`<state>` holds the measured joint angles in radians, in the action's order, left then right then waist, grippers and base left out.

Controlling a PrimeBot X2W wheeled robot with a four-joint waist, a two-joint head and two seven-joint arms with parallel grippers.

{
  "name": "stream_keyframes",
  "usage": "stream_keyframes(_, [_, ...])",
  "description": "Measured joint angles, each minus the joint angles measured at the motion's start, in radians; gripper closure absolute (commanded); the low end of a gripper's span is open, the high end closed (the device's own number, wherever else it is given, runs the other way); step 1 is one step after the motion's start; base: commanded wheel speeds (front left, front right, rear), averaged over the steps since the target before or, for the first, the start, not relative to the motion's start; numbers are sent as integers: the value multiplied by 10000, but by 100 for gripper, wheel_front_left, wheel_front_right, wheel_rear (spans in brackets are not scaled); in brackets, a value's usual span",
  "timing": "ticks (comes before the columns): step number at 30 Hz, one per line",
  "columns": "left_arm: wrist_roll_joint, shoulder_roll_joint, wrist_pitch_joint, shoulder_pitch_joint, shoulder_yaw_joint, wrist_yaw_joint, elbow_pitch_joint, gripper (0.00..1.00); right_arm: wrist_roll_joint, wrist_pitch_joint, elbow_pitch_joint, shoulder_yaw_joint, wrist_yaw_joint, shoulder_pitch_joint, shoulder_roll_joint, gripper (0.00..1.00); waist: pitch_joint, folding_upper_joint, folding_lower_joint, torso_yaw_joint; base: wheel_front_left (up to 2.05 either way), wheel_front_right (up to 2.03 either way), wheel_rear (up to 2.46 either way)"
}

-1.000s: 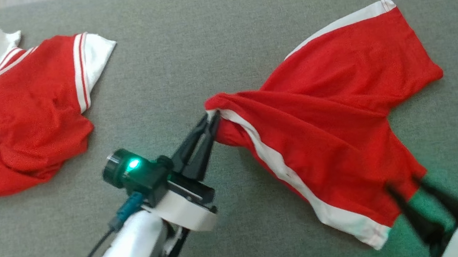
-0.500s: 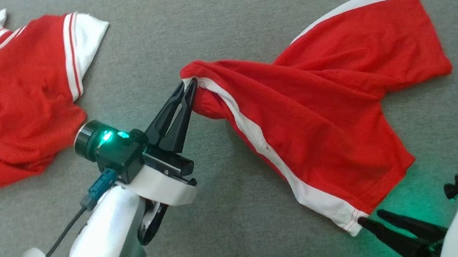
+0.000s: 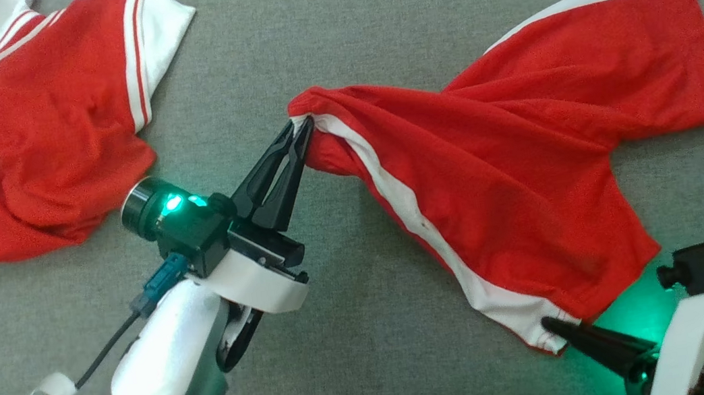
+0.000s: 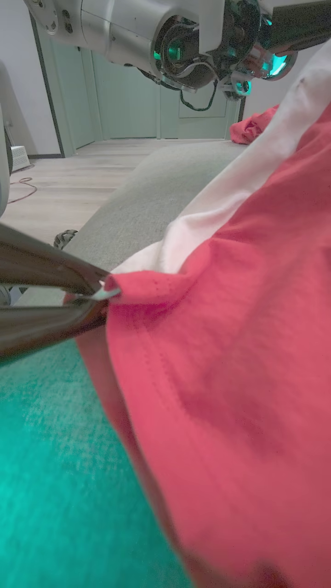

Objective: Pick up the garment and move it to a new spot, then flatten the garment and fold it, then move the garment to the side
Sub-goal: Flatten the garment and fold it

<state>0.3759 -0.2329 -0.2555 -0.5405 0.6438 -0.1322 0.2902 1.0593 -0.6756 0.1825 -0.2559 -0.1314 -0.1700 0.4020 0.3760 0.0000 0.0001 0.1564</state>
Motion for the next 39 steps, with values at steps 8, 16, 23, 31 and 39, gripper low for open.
stream_keyframes(8, [257, -384, 2, 261, 196, 0, 71, 100, 533, 1076, 470, 1344, 0, -77, 803, 100, -850, 0, -2, -279, 0, 0, 0])
stream_keyframes(16, [826, -1396, 54, 1806, 1057, 0, -631, 100, 1651, 1116, 1229, 3430, 0, -616, 1241, 100, -2189, 0, -3, -950, 0, 0, 0])
stream_keyframes(23, [1478, -2364, 1179, 3350, 1486, 0, -2543, 100, 2217, 713, 1850, 4516, 0, -2020, 1317, 100, -3166, 1, -5, -1249, 0, 0, 0])
stream_keyframes(31, [2142, -2464, 2190, 3701, 1674, 17, -3816, 100, 1919, 591, 1730, 4698, 0, -1787, 1313, 100, -3026, 1, -2, -1025, 0, 0, 0])
stream_keyframes(39, [2696, -1254, 2719, 2290, 1628, 104, -2673, 100, 773, 328, -343, 3939, 0, 1526, 1323, 100, -2103, 0, 2, -590, 0, 0, 0])
